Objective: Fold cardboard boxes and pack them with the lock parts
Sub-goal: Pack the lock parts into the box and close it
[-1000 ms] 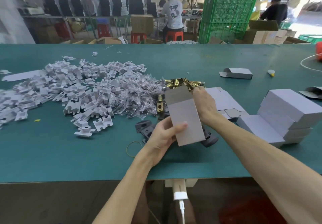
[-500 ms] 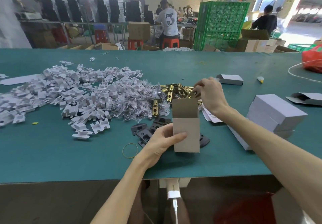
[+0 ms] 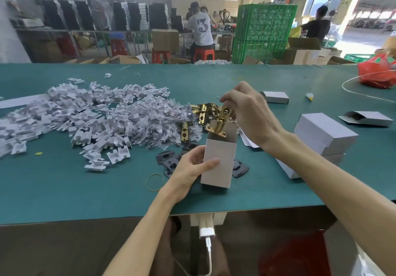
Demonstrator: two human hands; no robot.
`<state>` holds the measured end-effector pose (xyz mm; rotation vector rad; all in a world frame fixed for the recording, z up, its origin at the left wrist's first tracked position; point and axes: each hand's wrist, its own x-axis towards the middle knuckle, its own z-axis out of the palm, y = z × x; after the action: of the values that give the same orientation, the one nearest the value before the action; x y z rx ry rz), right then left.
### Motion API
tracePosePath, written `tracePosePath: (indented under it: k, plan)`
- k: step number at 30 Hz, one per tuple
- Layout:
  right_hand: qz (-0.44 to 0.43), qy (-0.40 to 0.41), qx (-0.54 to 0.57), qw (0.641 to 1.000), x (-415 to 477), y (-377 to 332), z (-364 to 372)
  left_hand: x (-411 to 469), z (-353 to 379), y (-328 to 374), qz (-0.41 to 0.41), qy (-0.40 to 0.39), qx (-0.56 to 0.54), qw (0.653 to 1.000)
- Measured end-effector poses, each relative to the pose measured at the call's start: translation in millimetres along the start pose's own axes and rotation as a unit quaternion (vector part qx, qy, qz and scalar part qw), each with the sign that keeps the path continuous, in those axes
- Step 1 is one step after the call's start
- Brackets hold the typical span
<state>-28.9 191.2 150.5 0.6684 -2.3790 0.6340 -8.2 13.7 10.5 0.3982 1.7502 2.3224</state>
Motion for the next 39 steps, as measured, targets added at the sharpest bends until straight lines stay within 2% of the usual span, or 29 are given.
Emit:
tracePosePath:
  k: [5,15,24,34,39]
  plan:
    - [-0.012,0.014,-0.009,1.0,-0.2,0.0,-0.1,2.5,-3.1,-2.6,0.014,-0.001,-0.015,1.0]
    - [0.009,-0.028,-0.018,0.999,-5.6,-0.1,1.9,5.0,-6.1,-4.2,0.006,0.009,-0.045,0.999]
    - [-0.039,-0.122,-0.081,0.988,-13.6,-17.6,24.6,3.1,-2.3,-1.3,-0.003,-0.001,-0.023,1.0]
    - [0.006,-0.16,-0.053,0.986,-16.7,-20.0,42.5,2.7,-2.8,-0.3,-0.007,0.003,-0.04,0.999]
    - [0.004,-0.242,-0.104,0.965,-24.5,-21.5,45.3,3.1,-3.6,-1.8,-0.016,0.016,-0.034,0.999]
